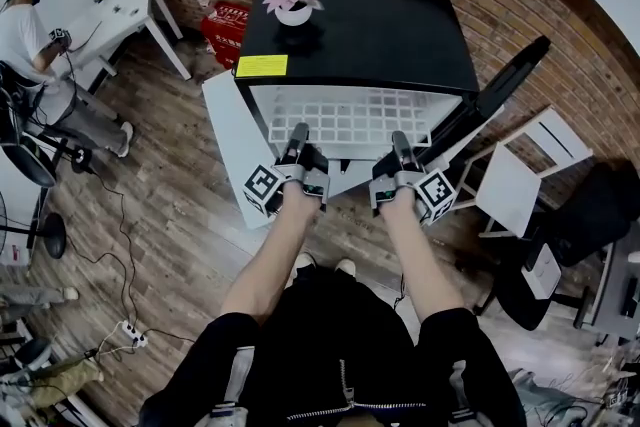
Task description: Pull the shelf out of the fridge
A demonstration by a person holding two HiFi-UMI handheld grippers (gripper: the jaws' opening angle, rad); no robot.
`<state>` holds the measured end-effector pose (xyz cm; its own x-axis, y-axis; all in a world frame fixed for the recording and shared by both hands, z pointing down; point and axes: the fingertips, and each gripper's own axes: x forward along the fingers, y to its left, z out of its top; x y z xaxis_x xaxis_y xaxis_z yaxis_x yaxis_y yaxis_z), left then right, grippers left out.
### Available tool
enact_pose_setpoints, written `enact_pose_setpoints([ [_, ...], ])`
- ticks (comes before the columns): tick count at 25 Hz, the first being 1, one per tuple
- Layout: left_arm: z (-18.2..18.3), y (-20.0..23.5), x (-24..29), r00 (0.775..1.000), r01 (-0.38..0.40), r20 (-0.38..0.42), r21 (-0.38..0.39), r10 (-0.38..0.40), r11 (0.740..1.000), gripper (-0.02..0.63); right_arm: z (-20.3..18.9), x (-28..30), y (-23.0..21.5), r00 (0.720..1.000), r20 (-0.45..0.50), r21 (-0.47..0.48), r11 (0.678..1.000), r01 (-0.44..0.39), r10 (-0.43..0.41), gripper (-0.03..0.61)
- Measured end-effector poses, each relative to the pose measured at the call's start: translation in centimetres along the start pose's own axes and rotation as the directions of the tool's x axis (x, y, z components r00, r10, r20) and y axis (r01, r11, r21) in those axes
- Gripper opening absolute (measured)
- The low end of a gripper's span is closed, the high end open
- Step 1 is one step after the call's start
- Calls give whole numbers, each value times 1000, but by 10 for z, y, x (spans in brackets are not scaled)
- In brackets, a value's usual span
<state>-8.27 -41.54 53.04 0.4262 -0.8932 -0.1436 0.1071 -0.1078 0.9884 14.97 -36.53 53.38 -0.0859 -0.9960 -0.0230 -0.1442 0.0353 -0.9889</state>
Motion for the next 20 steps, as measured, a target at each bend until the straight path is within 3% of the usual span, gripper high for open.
enact_pose_setpoints([
  [20,-9,-2,-22,997,-17,-73,-4,17,1000,40,-3,-23,-1,1000,3,16,1000,-12,12,32],
])
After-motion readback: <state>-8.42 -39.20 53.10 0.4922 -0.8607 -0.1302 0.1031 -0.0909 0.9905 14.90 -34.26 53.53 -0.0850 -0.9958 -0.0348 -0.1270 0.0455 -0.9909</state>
